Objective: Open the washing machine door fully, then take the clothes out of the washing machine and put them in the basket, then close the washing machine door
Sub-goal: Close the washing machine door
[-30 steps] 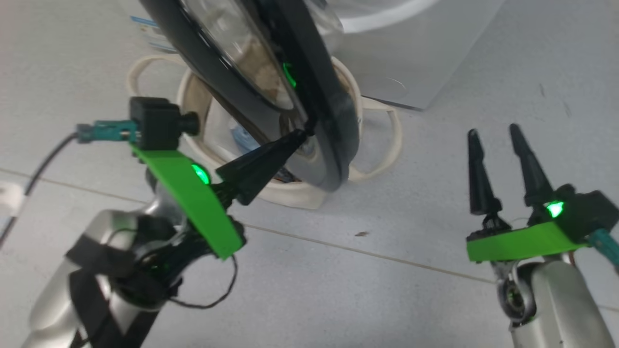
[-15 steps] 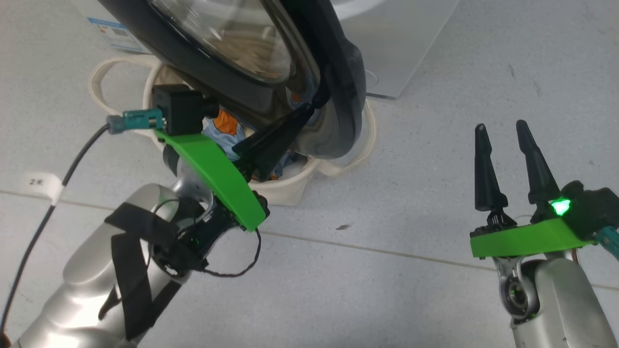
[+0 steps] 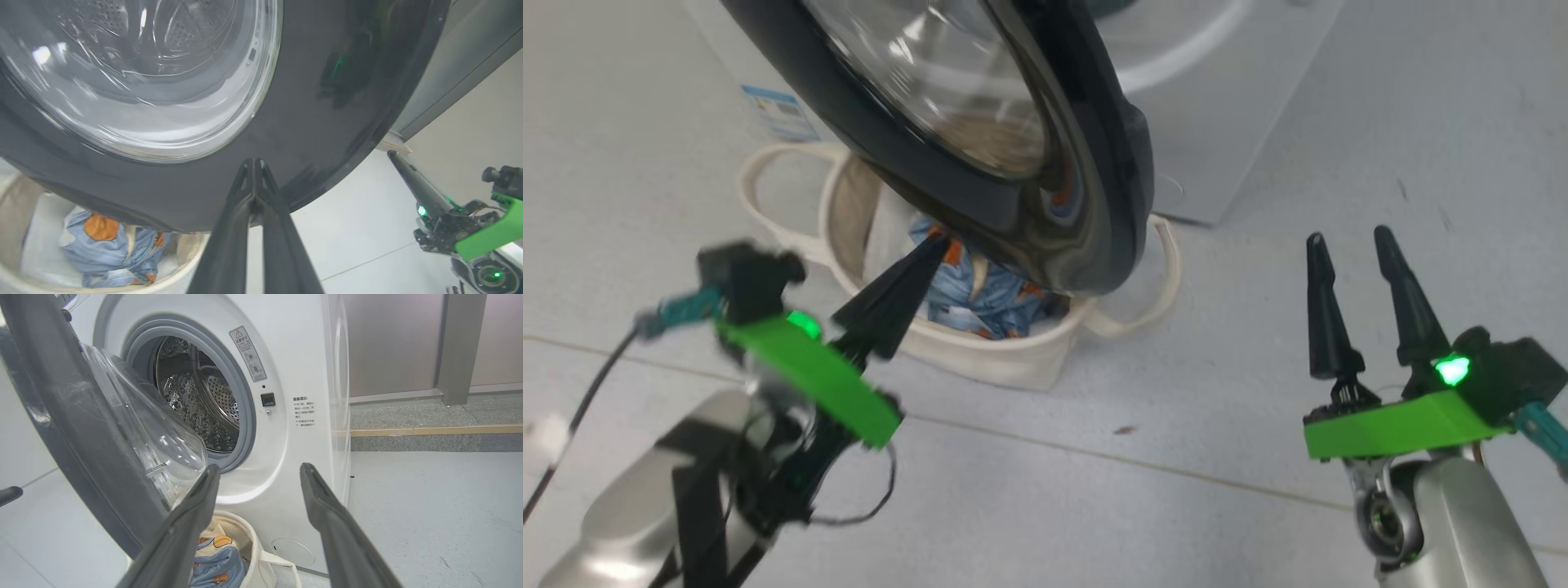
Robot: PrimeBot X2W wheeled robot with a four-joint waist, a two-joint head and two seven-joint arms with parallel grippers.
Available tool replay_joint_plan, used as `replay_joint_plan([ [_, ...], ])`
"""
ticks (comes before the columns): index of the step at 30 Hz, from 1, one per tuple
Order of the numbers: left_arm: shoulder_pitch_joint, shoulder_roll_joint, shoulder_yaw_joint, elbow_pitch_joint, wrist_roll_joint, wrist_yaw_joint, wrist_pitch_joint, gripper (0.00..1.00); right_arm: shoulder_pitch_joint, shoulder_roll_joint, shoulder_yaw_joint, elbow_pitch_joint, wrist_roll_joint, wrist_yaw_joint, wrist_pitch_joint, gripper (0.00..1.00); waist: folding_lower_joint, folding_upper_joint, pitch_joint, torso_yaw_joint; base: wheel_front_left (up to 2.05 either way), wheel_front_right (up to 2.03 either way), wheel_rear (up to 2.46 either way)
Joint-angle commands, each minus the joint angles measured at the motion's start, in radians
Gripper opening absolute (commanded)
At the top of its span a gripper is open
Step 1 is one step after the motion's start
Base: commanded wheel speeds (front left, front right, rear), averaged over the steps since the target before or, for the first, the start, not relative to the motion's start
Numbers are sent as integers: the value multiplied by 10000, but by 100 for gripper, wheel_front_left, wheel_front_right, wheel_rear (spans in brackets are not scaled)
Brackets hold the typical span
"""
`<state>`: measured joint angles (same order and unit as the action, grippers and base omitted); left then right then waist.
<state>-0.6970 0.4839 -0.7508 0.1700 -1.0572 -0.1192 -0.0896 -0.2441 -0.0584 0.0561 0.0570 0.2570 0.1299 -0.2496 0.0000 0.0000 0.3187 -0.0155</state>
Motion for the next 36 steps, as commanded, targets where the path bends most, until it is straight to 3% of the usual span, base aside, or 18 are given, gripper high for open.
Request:
replay_joint_plan([
  [1,-34,472,389,-210,240,111,-236,0,78,81,306,-396,72,8,-122,100,0,0,-328,258,0,0,0],
  [8,1175,1037,570,-461,1652,1619,-1414,0,287,81,656,-716,75,8,-122,100,0,0,-848,863,0,0,0],
  [14,2286,965,1444,-1000,2402,2740,-1704,0,477,81,926,-850,0,8,-122,100,0,0,-1204,1337,0,0,0],
  [19,3248,651,2352,-1485,3333,3194,-1717,0,607,81,1058,-943,16,8,-122,100,0,0,-1361,1616,0,0,0],
  [26,4449,-142,3751,-1467,4346,3437,-1719,0,753,81,1314,-991,118,8,-122,100,0,0,-1496,1727,0,0,0],
  [27,4602,-278,3971,-1427,4549,3449,-1719,72,773,81,1341,-991,132,8,-122,100,0,0,-1506,1724,0,0,0],
  [28,4602,-278,3971,-1427,4549,3449,-1719,72,773,81,1341,-991,132,8,-122,100,0,0,-1506,1724,0,0,0],
  [29,4881,-594,4405,-1285,4947,3464,-1720,100,798,81,1433,-970,-105,8,-122,100,0,0,-1518,1706,0,0,0],
  [36,5490,-1759,5595,-1176,5957,2863,-1720,100,935,81,1558,-903,-360,8,-122,100,0,0,-1532,1631,0,0,0],
])
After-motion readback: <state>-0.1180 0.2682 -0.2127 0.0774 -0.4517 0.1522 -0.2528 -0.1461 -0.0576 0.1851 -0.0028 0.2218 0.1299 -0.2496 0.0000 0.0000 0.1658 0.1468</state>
